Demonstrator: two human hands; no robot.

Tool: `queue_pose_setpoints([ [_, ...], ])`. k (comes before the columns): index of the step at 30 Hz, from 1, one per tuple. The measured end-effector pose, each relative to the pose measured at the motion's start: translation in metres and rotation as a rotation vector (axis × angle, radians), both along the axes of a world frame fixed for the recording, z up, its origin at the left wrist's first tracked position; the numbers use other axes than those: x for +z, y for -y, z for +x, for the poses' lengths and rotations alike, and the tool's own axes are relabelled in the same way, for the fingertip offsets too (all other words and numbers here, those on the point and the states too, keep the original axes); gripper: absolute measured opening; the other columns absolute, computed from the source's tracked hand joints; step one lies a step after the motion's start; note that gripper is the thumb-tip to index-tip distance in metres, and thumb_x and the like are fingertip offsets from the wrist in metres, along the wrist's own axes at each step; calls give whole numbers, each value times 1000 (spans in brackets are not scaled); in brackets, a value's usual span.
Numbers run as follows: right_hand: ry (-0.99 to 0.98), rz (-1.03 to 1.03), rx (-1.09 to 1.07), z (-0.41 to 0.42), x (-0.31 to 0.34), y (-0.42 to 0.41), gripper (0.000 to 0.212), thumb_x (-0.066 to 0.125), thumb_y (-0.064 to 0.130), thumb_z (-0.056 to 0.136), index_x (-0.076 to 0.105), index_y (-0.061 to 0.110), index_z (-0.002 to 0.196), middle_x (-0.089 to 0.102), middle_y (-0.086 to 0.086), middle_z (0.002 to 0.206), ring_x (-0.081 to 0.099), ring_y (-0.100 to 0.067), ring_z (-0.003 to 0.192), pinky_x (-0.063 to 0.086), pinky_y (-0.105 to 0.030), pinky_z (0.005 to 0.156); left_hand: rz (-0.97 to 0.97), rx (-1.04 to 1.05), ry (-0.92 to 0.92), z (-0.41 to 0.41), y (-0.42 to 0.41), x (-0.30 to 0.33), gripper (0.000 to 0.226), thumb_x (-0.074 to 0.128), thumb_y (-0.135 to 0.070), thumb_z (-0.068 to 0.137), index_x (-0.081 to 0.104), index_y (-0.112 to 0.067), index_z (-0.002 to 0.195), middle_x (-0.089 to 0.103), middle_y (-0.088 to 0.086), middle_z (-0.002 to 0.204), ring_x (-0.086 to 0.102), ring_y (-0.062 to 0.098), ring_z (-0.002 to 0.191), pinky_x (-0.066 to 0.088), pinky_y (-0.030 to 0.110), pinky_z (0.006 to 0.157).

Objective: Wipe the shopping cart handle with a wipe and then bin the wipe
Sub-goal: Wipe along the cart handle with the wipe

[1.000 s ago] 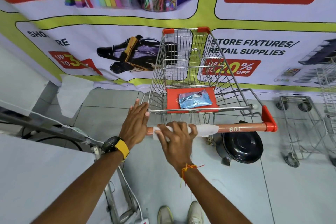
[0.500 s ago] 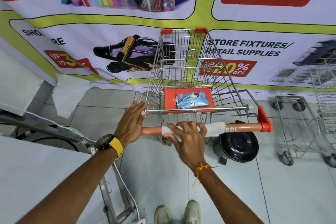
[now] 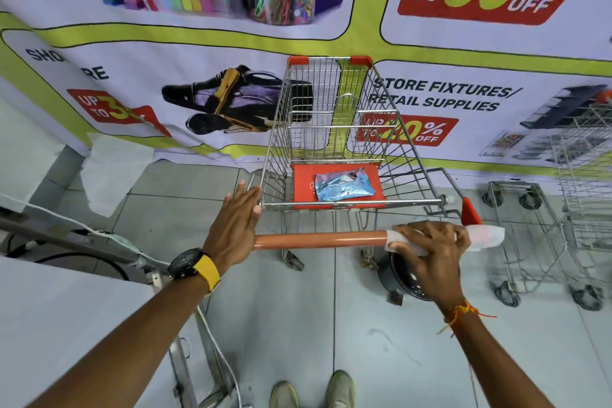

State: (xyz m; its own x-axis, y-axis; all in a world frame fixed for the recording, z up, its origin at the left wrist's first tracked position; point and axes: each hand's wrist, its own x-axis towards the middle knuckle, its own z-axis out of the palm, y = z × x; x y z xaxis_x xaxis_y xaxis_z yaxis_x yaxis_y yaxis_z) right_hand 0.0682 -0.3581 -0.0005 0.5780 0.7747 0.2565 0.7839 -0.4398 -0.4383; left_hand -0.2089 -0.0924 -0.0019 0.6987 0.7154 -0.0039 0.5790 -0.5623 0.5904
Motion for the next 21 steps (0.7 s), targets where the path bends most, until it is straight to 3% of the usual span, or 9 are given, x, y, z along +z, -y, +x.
queue_pose_setpoints([
  [6,5,46,44,-50,-7,-33,41,48,61,93,75,34,109,72,7,106,56,-27,106,26,-48,101,-9,23,-8,3,-1,-4,59,19,-42,102,32,-11,150,29,4,160,4,14,152,-3,36,123],
  [9,-1,31,80,-94,-11,-65,31,57,57,91,73,39,110,70,11,106,53,-23,106,24,-43,99,-20,36,-1,2,0,-4,55,19,-41,104,33,-13,150,30,4,160,4,15,152,-5,37,123],
  [12,4,18,100,-130,-16,-88,27,62,54,90,71,40,112,68,13,105,52,-22,106,29,-48,99,-20,42,-6,0,-1,-3,60,17,-44,100,33,-15,150,31,3,160,5,17,152,-7,40,123],
  [18,-22,-23,133,-180,-14,-122,27,52,55,94,65,43,113,65,14,107,49,-20,108,26,-48,103,-72,47,19,-1,-4,-2,63,17,-47,98,34,-16,150,30,2,160,4,13,151,-7,42,122],
  [21,-58,-35,141,-193,-12,-131,25,52,55,94,63,43,113,64,13,106,51,-21,108,23,-48,105,-86,45,49,-3,-5,1,82,6,-67,91,35,-17,150,26,-8,157,4,12,151,-7,43,122],
])
